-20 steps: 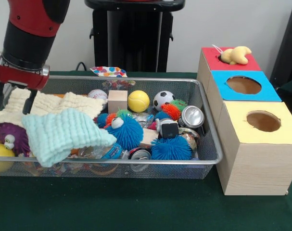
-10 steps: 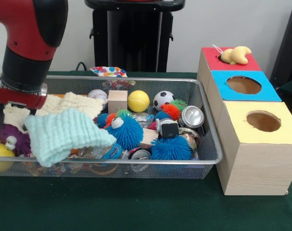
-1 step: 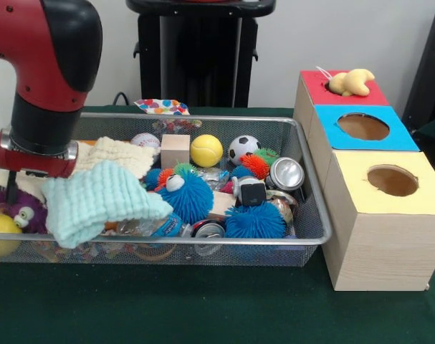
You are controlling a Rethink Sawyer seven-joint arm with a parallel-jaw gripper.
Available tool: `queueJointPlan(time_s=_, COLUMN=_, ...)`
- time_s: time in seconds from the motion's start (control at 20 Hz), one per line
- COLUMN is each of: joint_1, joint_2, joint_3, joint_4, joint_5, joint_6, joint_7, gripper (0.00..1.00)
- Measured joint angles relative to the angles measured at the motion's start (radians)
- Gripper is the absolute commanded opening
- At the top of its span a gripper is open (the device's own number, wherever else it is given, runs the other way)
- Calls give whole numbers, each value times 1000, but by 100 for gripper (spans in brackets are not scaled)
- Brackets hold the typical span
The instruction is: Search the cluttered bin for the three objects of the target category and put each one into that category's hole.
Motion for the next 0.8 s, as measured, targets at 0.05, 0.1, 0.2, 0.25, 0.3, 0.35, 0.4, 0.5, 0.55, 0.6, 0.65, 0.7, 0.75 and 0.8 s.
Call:
queueJointPlan(time_s=0.05, joint_1=0, joint_2=-1, joint_3=-4, joint_4=-4, joint_5=16, joint_6=7, joint_7=0, gripper=100)
queueJointPlan(time_s=0.1, joint_1=0, joint_2=-1, joint_3=-6, joint_4=-7, joint_5=27, joint_6=19, joint_7=0, gripper=100)
queueJointPlan(time_s=0.2, joint_1=0, joint_2=-1, joint_3=-9, joint_4=-9, joint_5=38, joint_6=33, joint_7=0, gripper=100)
queueJointPlan(time_s=0.25, joint_1=0, joint_2=-1, joint_3=-10, joint_4=-10, joint_5=43, joint_6=41, joint_7=0, gripper=0)
queueJointPlan(time_s=0.3, joint_1=-1, joint_2=-1, joint_3=-9, joint_4=-10, joint_5=58, joint_6=54, joint_7=0, gripper=0)
queueJointPlan(time_s=0.35, joint_1=-2, joint_2=-1, joint_3=-9, joint_4=-10, joint_5=72, joint_6=67, joint_7=0, gripper=0)
queueJointPlan(time_s=0.4, joint_1=-2, joint_2=-1, joint_3=-9, joint_4=-10, joint_5=81, joint_6=73, joint_7=0, gripper=0)
queueJointPlan(time_s=0.5, joint_1=-5, joint_2=-1, joint_3=-9, joint_4=-11, joint_5=118, joint_6=96, joint_7=0, gripper=0)
queueJointPlan(time_s=0.55, joint_1=-7, joint_2=-1, joint_3=-9, joint_4=-11, joint_5=128, joint_6=101, joint_7=0, gripper=0)
queueJointPlan(time_s=0.6, joint_1=-10, joint_2=-1, joint_3=-9, joint_4=-11, joint_5=145, joint_6=109, joint_7=0, gripper=0)
queueJointPlan(time_s=0.65, joint_1=-12, joint_2=-1, joint_3=-9, joint_4=-11, joint_5=162, joint_6=118, joint_7=0, gripper=0)
queueJointPlan(time_s=0.7, joint_1=-17, joint_2=-1, joint_3=-9, joint_4=-11, joint_5=182, joint_6=129, joint_7=0, gripper=0)
queueJointPlan(time_s=0.75, joint_1=-22, joint_2=-1, joint_3=-9, joint_4=-11, joint_5=202, joint_6=140, joint_7=0, gripper=0)
queueJointPlan(time_s=0.8, joint_1=-25, joint_2=-1, joint_3=-9, joint_4=-10, joint_5=212, joint_6=144, joint_7=0, gripper=0)
